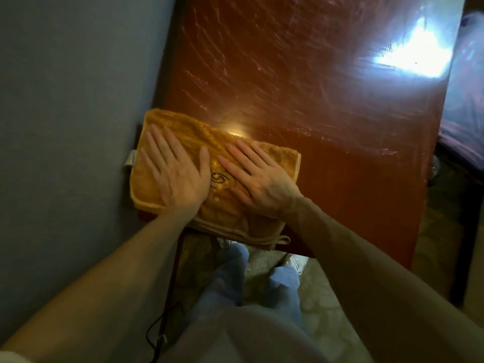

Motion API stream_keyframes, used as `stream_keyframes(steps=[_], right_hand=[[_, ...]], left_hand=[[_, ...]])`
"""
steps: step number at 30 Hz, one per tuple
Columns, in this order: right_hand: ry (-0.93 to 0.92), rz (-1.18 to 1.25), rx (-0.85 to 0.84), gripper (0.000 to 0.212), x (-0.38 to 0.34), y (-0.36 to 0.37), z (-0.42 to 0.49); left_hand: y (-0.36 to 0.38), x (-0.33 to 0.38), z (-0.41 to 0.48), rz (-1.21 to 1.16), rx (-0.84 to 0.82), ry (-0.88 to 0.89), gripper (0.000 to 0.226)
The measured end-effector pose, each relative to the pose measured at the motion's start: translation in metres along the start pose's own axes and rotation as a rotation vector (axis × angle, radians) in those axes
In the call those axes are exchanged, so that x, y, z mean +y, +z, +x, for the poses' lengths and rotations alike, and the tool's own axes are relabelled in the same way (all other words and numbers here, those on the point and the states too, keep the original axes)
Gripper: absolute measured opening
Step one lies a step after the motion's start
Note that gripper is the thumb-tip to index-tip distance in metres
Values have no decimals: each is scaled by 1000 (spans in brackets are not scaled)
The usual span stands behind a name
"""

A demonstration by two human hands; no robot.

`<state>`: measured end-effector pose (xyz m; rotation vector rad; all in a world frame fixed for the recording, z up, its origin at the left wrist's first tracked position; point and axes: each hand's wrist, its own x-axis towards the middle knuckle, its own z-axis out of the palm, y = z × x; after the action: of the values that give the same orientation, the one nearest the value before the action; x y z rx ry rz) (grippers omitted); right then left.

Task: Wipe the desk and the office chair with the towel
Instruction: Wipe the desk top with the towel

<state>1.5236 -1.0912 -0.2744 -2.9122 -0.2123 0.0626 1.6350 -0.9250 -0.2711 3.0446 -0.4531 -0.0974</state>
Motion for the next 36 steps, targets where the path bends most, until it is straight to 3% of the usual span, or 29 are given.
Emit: stream_keyframes(steps=[4,8,16,24,36], right_hand=[[264,121,157,65,-25,10,-3],[415,104,150,67,-37,10,2],[455,179,145,68,-26,6,-26],[585,144,170,69,15,-1,-114],[654,117,130,71,90,-10,-228]], left_hand=[[4,-3,43,60,28,289,89],[2,4,68,95,16,450,90],[1,32,61,134,-53,502,97],[11,131,18,127,-48,635,96],[29,256,-49,107,-35,674,96]])
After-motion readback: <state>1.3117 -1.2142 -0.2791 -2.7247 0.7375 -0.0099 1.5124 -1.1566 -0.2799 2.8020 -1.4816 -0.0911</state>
